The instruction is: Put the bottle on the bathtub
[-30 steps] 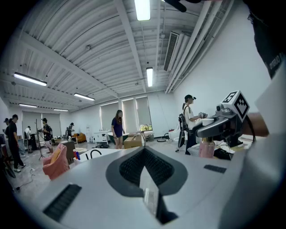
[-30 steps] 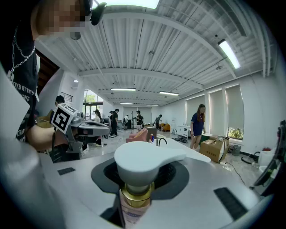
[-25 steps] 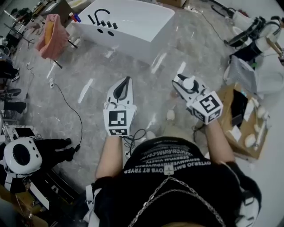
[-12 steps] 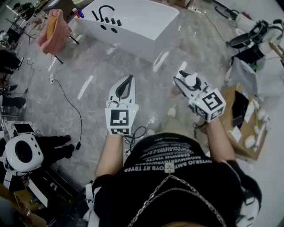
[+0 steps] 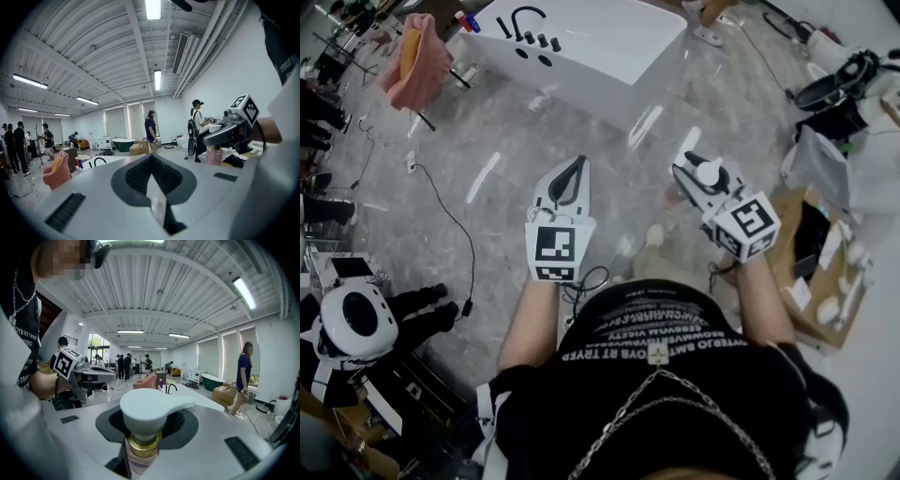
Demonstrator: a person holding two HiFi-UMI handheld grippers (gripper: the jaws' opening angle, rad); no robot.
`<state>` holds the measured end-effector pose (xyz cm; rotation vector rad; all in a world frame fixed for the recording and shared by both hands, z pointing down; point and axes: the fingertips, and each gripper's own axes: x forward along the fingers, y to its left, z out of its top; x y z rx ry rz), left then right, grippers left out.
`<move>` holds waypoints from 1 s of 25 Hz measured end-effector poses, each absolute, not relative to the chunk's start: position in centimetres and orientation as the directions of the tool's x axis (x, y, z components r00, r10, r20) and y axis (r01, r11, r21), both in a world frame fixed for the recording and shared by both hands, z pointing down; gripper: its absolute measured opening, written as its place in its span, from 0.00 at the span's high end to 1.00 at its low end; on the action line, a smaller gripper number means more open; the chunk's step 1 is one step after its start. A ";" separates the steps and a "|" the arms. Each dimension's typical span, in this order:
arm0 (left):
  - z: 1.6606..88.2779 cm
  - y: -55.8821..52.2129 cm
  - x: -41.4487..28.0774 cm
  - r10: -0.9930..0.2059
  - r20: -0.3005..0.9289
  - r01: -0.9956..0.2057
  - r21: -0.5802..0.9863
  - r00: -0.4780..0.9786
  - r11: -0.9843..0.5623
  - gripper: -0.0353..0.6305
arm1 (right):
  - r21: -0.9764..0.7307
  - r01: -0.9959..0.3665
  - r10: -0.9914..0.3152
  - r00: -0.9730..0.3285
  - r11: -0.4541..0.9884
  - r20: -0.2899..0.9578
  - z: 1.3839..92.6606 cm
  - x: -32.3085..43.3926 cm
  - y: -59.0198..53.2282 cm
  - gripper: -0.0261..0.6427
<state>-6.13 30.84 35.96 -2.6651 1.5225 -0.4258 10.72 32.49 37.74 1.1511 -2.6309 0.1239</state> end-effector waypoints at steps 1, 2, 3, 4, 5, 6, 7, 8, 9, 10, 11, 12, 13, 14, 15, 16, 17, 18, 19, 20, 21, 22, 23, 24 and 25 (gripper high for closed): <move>35.9 30.3 -6.0 -0.849 0.217 -0.836 -0.175 0.482 -0.520 0.95 | 0.027 -0.733 -0.710 -0.648 0.679 0.276 37.7 10.8 32.0 0.78; 35.9 29.7 -5.9 -0.848 0.219 -0.834 -0.178 0.483 -0.522 0.95 | 0.029 -0.734 -0.712 -0.647 0.679 0.273 37.6 10.9 31.5 0.78; 35.8 29.1 -5.8 -0.847 0.219 -0.834 -0.179 0.484 -0.523 0.95 | 0.031 -0.734 -0.713 -0.648 0.678 0.268 37.5 11.1 31.0 0.78; 35.8 28.5 -5.6 -0.846 0.219 -0.833 -0.177 0.486 -0.524 0.95 | 0.034 -0.734 -0.715 -0.647 0.678 0.265 37.4 11.2 30.5 0.78; 35.8 28.0 -5.4 -0.845 0.218 -0.833 -0.172 0.488 -0.526 0.95 | 0.039 -0.736 -0.717 -0.644 0.676 0.268 37.5 11.4 30.1 0.78; 35.9 27.6 -5.1 -0.842 0.218 -0.832 -0.167 0.493 -0.530 0.95 | 0.045 -0.738 -0.718 -0.639 0.673 0.276 37.6 11.7 29.8 0.78; 36.1 27.2 -4.8 -0.839 0.218 -0.829 -0.163 0.498 -0.534 0.95 | 0.052 -0.738 -0.719 -0.635 0.673 0.283 37.8 11.9 29.4 0.78; 36.2 26.7 -4.4 -0.837 0.219 -0.827 -0.161 0.502 -0.538 0.95 | 0.058 -0.738 -0.718 -0.631 0.672 0.294 37.9 12.1 29.1 0.78; 36.2 26.3 -4.0 -0.834 0.220 -0.825 -0.159 0.506 -0.542 0.95 | 0.062 -0.739 -0.717 -0.625 0.671 0.308 38.0 12.4 28.8 0.78; 36.2 25.9 -3.5 -0.832 0.219 -0.823 -0.157 0.510 -0.546 0.95 | 0.064 -0.740 -0.716 -0.619 0.669 0.323 38.2 12.8 28.6 0.78; 36.2 25.5 -3.1 -0.829 0.219 -0.820 -0.154 0.515 -0.551 0.95 | 0.064 -0.739 -0.714 -0.618 0.670 0.329 38.2 13.1 28.3 0.78; 36.3 25.2 -2.7 -0.826 0.219 -0.818 -0.153 0.519 -0.555 0.95 | 0.063 -0.737 -0.712 -0.623 0.673 0.324 38.2 13.3 28.0 0.78; 36.4 24.8 -2.4 -0.824 0.221 -0.816 -0.153 0.522 -0.558 0.95 | 0.059 -0.735 -0.712 -0.629 0.676 0.314 38.1 13.4 27.6 0.78; 36.7 24.4 -2.1 -0.822 0.225 -0.815 -0.152 0.523 -0.560 0.95 | 0.056 -0.735 -0.712 -0.632 0.676 0.306 38.1 13.6 27.2 0.78; 37.0 24.0 -1.9 -0.821 0.231 -0.815 -0.149 0.522 -0.560 0.95 | 0.057 -0.736 -0.714 -0.631 0.674 0.303 38.1 13.7 26.7 0.78; 37.3 23.6 -1.8 -0.821 0.237 -0.816 -0.146 0.520 -0.559 0.95 | 0.059 -0.737 -0.716 -0.629 0.673 0.303 38.2 14.0 26.2 0.78; 37.6 23.2 -1.7 -0.821 0.244 -0.818 -0.141 0.517 -0.557 0.95 | 0.059 -0.737 -0.714 -0.628 0.673 0.310 38.4 14.2 25.7 0.78; 37.8 22.8 -1.6 -0.821 0.249 -0.821 -0.137 0.514 -0.555 0.95 | 0.054 -0.736 -0.710 -0.627 0.674 0.321 38.8 14.4 25.3 0.78; 38.1 22.4 -1.5 -0.821 0.254 -0.823 -0.132 0.511 -0.552 0.95 | 0.046 -0.734 -0.704 -0.628 0.677 0.333 39.1 14.7 25.0 0.78; 38.2 22.0 -1.4 -0.822 0.257 -0.825 -0.126 0.509 -0.550 0.95 | 0.037 -0.730 -0.697 -0.633 0.682 0.337 39.4 14.8 24.6 0.78; 38.4 21.6 -1.3 -0.822 0.260 -0.827 -0.121 0.507 -0.549 0.95 | 0.027 -0.726 -0.691 -0.641 0.687 0.334 39.6 14.8 24.1 0.78; 38.5 21.2 -1.2 -0.822 0.263 -0.828 -0.117 0.506 -0.548 0.95 | 0.018 -0.724 -0.688 -0.647 0.690 0.329 39.6 14.8 23.6 0.78; 38.7 20.8 -1.1 -0.822 0.266 -0.830 -0.114 0.504 -0.546 0.95 | 0.013 -0.722 -0.685 -0.651 0.692 0.328 39.7 14.8 23.2 0.78; 38.8 20.4 -1.2 -0.822 0.270 -0.831 -0.113 0.501 -0.544 0.95 | 0.011 -0.718 -0.681 -0.654 0.696 0.330 39.7 14.7 22.7 0.78; 38.9 20.0 -1.3 -0.824 0.274 -0.834 -0.114 0.496 -0.540 0.95 | 0.007 -0.715 -0.675 -0.657 0.699 0.335 39.7 14.6 22.3 0.78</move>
